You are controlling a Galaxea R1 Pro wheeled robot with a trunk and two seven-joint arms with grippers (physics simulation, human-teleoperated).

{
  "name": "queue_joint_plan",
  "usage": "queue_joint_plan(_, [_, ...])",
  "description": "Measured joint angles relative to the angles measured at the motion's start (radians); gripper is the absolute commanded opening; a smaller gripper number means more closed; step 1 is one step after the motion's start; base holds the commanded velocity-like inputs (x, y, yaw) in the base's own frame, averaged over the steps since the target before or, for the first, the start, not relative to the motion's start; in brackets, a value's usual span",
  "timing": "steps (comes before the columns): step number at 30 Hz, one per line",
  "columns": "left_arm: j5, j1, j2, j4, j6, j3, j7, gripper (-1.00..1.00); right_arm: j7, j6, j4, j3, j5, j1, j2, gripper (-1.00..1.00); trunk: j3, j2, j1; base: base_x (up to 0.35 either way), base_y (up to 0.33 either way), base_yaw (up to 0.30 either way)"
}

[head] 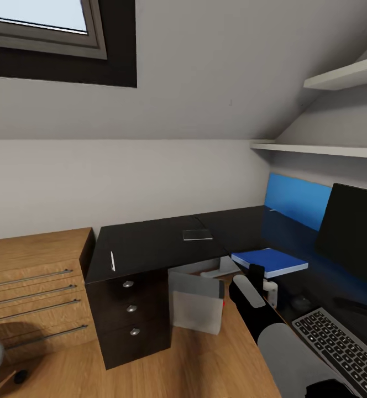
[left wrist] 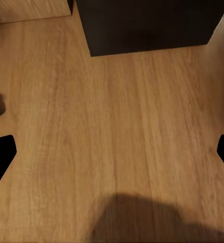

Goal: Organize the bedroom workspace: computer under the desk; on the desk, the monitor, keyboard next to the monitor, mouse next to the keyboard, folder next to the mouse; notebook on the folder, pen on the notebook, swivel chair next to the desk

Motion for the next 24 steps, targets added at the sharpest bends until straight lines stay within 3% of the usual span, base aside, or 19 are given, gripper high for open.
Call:
queue_joint_plan(11, [-0.003,0.000,0.001,0.012,0.000,-0.003,-0.002,1.00,0.001,0.000,0.000,0.001,0.000,0.000,0.000,-1.00,0.000,0.000,0.000,0.000,0.000,-0.126])
queue_joint_plan(24, [-0.004,0.000,0.001,0.012,0.001,-0.004,-0.001,1.00,0.001,0.003,0.000,0.003,-0.001,0.000,0.000,-1.00,0.000,0.000,0.000,0.000,0.000,-0.012])
